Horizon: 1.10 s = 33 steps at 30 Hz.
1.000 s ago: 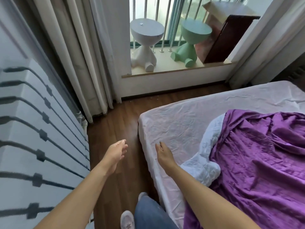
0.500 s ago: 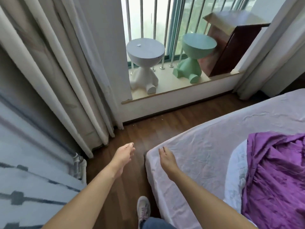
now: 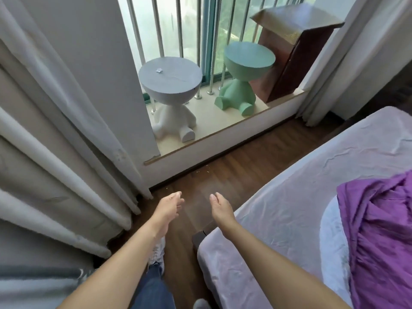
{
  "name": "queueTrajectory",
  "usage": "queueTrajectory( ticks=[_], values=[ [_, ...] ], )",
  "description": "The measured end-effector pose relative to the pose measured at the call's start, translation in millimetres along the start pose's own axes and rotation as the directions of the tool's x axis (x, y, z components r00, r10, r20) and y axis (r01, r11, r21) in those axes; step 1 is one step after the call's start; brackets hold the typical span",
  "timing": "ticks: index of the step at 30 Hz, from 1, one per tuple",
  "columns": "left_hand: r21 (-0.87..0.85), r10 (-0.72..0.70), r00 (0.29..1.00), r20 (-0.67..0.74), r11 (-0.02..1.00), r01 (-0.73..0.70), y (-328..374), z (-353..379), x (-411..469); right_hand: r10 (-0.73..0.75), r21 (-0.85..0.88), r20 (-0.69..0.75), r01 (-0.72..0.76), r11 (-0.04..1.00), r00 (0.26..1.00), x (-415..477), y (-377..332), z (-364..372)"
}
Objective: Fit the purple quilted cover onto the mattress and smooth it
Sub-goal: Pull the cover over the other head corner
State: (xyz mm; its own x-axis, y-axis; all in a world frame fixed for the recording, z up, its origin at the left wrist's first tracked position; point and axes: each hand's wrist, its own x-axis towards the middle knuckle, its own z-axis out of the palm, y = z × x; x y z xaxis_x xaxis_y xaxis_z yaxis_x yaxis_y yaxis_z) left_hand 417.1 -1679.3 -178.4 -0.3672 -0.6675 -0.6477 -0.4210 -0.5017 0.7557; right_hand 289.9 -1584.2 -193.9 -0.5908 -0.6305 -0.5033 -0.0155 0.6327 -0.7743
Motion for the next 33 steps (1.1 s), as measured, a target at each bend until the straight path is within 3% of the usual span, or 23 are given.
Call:
queueTrajectory(
  ticks=[5, 15, 24, 33],
  values=[
    [0.078, 0.004, 0.996, 0.087, 0.997, -0.011, 48, -28, 67, 0.062, -0.003, -0.062, -0.062, 0.998, 0.996, 62, -38, 12],
    [0.266, 0.043, 0.957, 0.287, 0.956, -0.123, 193, -64, 197, 0.182, 0.182, -0.202, -0.146, 0.972, 0.962, 180, -141, 46],
    [0.306, 0.017, 0.863, 0.505, 0.931, -0.197, 240, 12, 259, 0.302, 0.29, -0.389, -0.196, 0.937, 0.87, 226, -150, -14],
    [0.407, -0.076, 0.715, 0.695, 0.861, -0.305, 298, 173, 331, 0.476, 0.455, -0.502, -0.247, 0.855, 0.722, 288, -128, -126]
  ],
)
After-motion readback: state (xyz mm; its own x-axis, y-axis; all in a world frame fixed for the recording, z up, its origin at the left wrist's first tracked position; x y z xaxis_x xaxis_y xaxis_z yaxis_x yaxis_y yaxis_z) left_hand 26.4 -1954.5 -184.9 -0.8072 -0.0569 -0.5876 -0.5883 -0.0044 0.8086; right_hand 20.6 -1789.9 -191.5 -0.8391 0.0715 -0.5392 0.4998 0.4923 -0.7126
